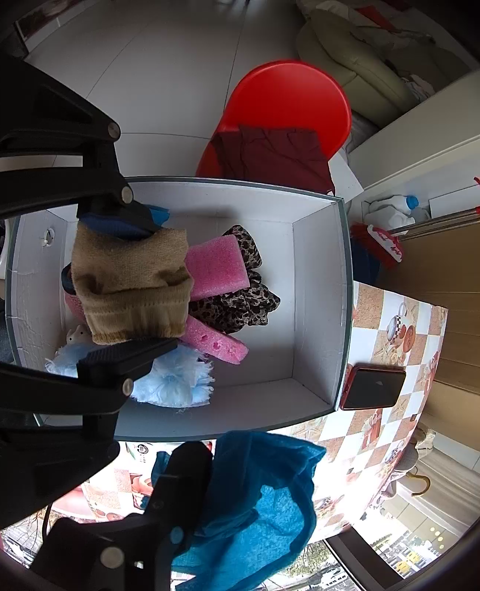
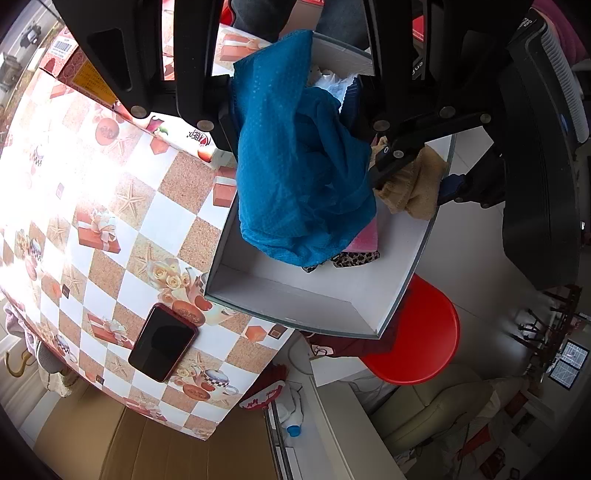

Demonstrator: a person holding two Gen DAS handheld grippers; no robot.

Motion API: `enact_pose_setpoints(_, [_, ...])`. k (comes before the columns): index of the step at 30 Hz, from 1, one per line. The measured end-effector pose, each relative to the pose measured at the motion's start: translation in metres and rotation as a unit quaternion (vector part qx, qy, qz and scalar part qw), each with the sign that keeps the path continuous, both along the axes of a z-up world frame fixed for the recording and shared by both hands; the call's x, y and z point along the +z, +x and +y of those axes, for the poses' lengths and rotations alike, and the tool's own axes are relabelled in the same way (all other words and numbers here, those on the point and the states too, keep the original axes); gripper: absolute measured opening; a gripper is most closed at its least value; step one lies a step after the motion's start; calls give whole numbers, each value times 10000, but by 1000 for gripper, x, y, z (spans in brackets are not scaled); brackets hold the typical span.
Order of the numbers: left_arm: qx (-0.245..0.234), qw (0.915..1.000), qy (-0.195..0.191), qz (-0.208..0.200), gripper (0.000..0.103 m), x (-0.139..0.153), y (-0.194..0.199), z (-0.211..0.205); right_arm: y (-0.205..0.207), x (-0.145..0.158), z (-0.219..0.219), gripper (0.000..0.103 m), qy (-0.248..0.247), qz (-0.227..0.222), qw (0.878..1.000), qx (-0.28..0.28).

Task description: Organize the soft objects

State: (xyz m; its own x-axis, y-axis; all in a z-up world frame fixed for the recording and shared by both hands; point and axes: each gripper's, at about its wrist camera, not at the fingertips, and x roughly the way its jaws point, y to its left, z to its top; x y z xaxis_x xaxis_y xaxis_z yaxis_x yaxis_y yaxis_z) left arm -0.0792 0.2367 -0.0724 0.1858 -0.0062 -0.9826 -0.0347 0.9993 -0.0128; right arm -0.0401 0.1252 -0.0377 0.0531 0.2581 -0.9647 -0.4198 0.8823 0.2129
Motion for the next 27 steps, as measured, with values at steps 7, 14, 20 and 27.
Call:
enact_pose_setpoints(7, [12, 9999, 56, -111, 81, 7, -2, 0, 0, 2, -1, 79, 76, 42, 10000, -39])
enact_pose_setpoints(14, [137, 9997, 165, 132, 88, 0, -3, 8, 0, 7, -9, 102, -97, -11, 9998, -178])
enact_pose_setpoints(20, [131, 9998, 157, -26, 88, 8, -9, 9, 0, 16, -12, 102, -94, -55, 9997, -201])
enact_pose_setpoints(27, [68, 9997, 166, -152, 88, 16, -12, 4, -1, 19, -9, 102, -61, -46, 9999, -104])
